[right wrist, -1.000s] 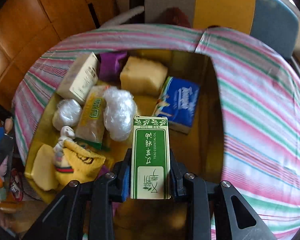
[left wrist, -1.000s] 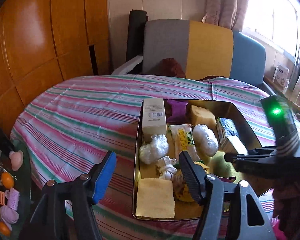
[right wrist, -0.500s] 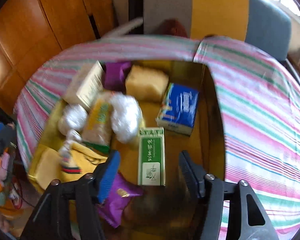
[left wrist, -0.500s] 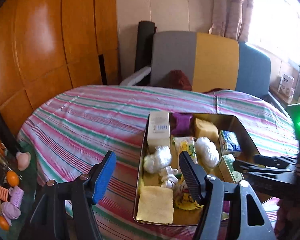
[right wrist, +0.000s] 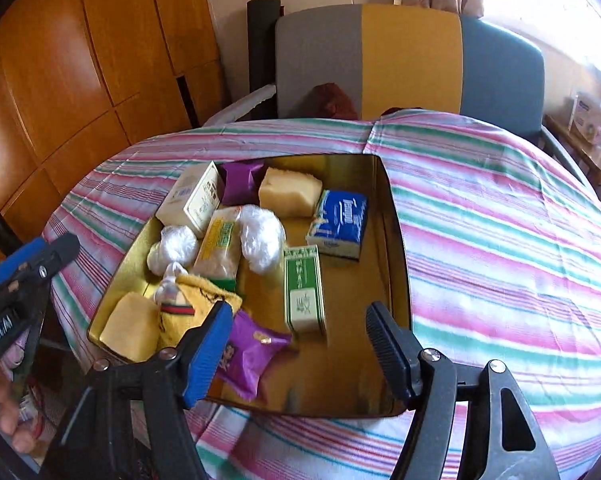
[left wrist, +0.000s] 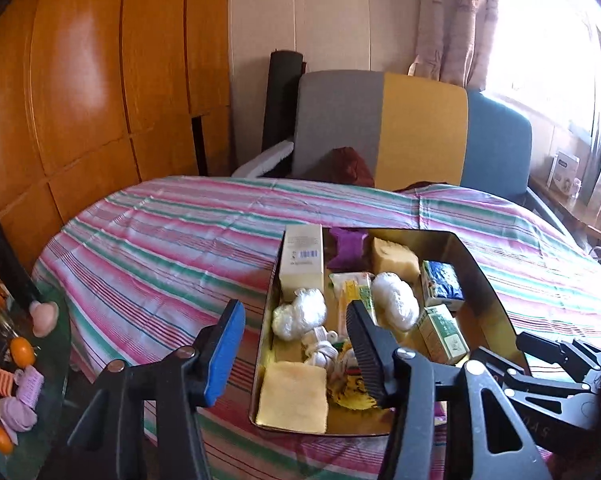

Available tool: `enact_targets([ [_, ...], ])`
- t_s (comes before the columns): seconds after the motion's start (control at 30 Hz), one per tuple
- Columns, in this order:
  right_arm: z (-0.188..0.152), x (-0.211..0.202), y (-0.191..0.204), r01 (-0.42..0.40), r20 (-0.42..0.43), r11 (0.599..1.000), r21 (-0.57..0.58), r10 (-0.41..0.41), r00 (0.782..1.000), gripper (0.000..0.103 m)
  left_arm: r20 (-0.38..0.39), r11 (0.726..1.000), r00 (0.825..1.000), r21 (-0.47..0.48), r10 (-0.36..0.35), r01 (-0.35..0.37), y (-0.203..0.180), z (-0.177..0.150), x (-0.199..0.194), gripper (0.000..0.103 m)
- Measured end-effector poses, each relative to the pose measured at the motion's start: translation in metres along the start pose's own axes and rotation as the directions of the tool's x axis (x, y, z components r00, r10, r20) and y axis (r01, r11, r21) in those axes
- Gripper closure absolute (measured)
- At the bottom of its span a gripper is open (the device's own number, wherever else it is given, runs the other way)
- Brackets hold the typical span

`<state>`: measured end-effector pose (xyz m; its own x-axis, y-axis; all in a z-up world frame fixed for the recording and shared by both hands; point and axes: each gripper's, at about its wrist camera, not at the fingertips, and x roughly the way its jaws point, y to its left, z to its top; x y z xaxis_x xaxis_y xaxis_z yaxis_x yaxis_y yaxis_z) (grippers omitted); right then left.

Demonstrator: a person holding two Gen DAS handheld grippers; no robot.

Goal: Organize objects
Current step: 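Carry the green box into the gold tray and open the right tool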

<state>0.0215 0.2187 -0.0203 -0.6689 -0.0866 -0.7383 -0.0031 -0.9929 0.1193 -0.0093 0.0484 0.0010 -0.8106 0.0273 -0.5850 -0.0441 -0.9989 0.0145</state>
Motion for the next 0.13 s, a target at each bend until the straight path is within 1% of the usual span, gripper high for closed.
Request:
enact_targets([
  [0.13, -0.0022, 0.0, 0.0013, 0.006, 0.004, 1.0, -0.003, -0.006, 1.0, 0.033, -0.001, 1.0, 1.0, 0.0, -0.01, 0.01, 0.0008, 0.0009, -0.0019, 0.049],
])
